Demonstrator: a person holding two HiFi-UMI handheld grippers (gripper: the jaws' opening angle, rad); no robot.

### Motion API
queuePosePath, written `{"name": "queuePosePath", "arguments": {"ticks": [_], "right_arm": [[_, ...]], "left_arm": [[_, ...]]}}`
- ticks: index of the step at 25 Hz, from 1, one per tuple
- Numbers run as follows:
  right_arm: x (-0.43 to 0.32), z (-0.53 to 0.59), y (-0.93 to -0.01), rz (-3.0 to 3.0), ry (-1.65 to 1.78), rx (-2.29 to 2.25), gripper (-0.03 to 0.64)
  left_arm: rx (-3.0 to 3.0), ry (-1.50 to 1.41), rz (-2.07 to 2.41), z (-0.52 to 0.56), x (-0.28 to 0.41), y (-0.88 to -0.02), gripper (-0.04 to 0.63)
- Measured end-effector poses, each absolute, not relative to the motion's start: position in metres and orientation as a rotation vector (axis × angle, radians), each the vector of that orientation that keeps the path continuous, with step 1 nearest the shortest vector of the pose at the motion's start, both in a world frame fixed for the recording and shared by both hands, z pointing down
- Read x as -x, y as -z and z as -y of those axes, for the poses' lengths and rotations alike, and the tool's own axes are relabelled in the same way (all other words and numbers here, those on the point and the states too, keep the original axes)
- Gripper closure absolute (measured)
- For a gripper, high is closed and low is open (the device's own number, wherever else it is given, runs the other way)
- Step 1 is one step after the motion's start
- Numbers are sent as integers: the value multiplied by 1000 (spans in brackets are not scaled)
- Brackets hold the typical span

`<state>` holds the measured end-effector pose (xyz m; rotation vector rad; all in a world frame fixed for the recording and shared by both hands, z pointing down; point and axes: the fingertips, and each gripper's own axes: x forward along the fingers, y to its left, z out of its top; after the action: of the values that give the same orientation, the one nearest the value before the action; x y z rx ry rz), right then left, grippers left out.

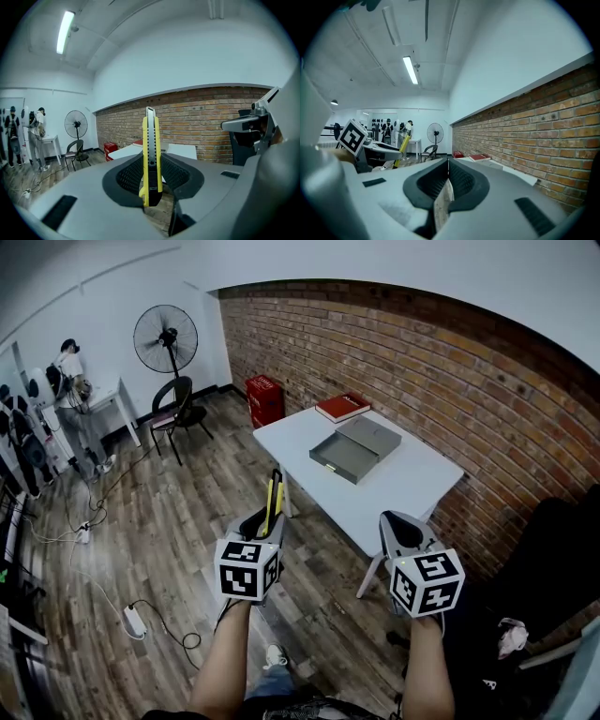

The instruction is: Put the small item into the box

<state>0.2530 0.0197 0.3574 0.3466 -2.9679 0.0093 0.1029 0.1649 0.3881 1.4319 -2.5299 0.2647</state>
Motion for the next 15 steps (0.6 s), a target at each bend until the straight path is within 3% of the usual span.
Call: {"name": "queuePosePath", "arguments": {"ticks": [15], "right_arm": [[-117, 3, -341, 2935, -14, -496, 597]], "left_arm": [[-1519, -302, 2472, -138, 48, -377, 465]]}}
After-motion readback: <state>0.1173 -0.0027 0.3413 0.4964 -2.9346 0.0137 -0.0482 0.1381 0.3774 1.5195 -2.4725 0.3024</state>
